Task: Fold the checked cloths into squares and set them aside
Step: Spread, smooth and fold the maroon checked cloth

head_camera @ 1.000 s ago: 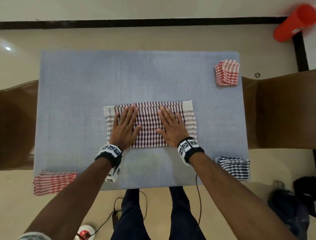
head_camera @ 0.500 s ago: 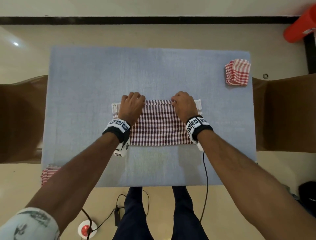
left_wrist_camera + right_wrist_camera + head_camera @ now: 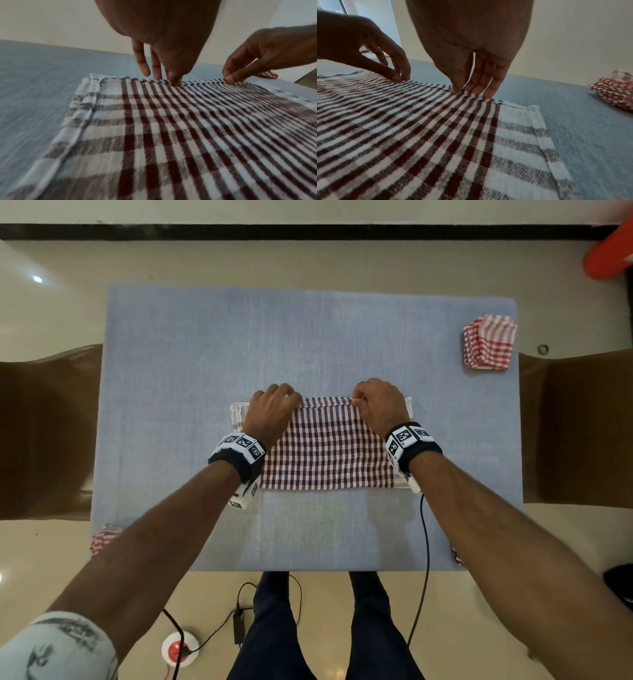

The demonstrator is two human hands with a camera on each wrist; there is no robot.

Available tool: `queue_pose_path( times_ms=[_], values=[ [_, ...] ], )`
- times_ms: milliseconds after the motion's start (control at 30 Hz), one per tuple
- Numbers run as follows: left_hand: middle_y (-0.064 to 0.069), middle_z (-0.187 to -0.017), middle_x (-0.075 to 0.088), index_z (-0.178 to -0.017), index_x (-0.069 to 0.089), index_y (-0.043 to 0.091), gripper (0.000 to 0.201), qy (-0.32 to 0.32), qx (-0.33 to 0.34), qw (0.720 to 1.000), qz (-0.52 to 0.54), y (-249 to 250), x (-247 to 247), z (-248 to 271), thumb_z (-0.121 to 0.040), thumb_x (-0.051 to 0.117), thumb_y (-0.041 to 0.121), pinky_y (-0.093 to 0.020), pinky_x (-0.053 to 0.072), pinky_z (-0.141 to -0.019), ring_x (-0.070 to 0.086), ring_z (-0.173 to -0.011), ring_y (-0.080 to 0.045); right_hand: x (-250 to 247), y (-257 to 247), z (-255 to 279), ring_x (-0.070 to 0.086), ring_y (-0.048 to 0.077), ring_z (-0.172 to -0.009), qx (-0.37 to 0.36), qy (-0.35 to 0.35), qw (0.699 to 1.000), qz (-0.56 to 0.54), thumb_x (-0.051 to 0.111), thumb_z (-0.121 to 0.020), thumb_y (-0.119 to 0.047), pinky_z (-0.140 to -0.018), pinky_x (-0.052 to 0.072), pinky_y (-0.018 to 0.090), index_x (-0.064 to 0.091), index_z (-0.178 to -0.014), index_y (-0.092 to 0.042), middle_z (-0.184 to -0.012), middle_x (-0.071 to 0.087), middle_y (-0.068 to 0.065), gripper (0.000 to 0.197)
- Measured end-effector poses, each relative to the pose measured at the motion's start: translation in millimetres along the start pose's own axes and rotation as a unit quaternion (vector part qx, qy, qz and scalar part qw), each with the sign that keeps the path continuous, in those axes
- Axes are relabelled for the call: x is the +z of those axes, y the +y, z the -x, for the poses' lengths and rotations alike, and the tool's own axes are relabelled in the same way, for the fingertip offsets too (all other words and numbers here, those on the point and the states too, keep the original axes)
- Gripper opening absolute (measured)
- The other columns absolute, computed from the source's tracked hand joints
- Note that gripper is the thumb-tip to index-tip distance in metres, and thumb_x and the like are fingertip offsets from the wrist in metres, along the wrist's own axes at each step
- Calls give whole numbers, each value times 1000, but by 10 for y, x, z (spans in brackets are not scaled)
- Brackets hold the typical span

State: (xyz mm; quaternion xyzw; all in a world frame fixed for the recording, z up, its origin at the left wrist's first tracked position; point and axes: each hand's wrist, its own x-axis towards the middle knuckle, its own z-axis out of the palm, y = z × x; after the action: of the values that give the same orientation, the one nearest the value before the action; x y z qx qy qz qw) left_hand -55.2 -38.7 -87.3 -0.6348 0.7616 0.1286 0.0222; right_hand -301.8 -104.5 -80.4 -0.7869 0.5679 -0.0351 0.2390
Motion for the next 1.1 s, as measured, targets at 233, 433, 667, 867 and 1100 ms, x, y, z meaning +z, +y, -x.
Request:
queue_pose_path(
  times_ms=[233,433,667,867,1100],
  values=[
    [-13,-108,65,-111,60,6,14,2,-28,999,24,22,-57,-135,-104,52,15,-47,54,-88,64,-95,-29,20,11,-70,64,23,-83,6,2,1000,9,65,-97,-17,-72,44,29,67,-93,-10,-91,69,7,9],
    [-13,-118,61,-115,56,8,14,44,-22,998,24,25,46,-42,-102,54,9,-46,52,-92,62,-103,-29,46,15,13,59,25,-101,44,40,998,0,70,-93,-27,-91,46,40,64,-103,-14,-106,64,6,18],
    [-14,-137,53,-126,55,10,29,88,31,995,22,244,240,649,-98,56,3,-45,46,-106,53,-124,-29,-39,354,883,53,32,-120,259,73,963,-23,80,-85,-24,-100,45,46,53,-126,-8,-128,55,15,51],
    [-12,-123,56,-117,56,11,21,18,-30,998,47,269,290,1233,-96,61,12,-44,52,-93,57,-107,-27,165,482,1496,66,28,-102,345,22,930,-125,80,-83,-25,-88,57,41,62,-112,-7,-112,68,12,39],
    [-17,-123,53,-115,56,9,21,-13,-208,972,111,98,148,1794,-95,64,8,-43,58,-78,58,-105,-31,140,458,1653,56,17,-58,428,-13,878,-215,76,-87,-27,-53,43,28,65,-71,-1,-69,67,8,33]
  ],
)
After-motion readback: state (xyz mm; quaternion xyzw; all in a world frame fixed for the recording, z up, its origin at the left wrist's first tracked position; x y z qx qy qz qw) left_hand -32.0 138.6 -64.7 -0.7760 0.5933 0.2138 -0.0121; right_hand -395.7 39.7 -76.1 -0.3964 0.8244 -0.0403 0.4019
